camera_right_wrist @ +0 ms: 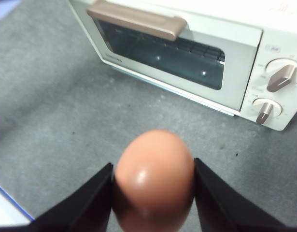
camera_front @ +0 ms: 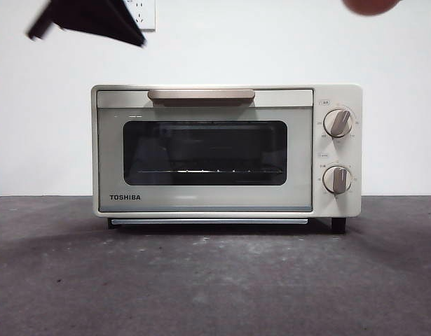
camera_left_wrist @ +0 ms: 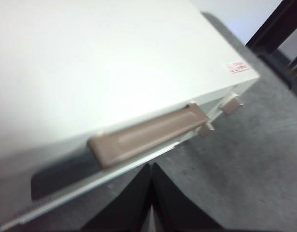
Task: Eggoven
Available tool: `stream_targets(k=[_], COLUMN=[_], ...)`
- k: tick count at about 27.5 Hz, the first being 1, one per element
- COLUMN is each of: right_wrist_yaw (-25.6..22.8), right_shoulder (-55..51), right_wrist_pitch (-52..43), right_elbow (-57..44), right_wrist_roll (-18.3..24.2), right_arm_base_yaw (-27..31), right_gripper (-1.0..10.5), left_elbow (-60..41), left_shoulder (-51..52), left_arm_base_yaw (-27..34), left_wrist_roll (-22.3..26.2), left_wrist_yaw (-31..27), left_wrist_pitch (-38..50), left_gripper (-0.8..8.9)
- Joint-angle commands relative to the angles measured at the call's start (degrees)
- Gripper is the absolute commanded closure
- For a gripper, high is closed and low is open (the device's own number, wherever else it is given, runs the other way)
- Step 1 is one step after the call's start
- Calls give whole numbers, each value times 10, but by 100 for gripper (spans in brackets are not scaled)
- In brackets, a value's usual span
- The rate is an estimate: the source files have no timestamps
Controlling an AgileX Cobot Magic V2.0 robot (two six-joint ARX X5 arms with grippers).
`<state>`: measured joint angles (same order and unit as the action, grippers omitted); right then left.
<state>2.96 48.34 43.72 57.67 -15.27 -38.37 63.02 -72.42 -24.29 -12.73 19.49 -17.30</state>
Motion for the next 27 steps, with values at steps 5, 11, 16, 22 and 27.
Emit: stream_targets(k=[5,11,16,22,27], right_wrist_yaw=[-16,-18,-17,-18,-18], right_shoulder=[-35,-62,-83,-96,-96], right_wrist_pitch=[15,32,38,49,49], right_elbow=[13,13,13,13,13], right_wrist_roll=[5,4,4,3,4], right_arm_base_yaw=[-5,-5,-5,-5,-5], right_gripper=[944,944,944,944,944], left_elbow=[73,84,84,84,84], left_shoulder=[-97,-143,-165,-177,-177], left_arm_base_yaw=[-32,-47,-54,-62,-90], left_wrist_roll=[42,52,59,62,80], left_wrist_yaw=[-37,-55,-90,-90,-90], left_wrist_pitch=[7,34,54,35,-12], left_gripper=[806,806,806,806,806])
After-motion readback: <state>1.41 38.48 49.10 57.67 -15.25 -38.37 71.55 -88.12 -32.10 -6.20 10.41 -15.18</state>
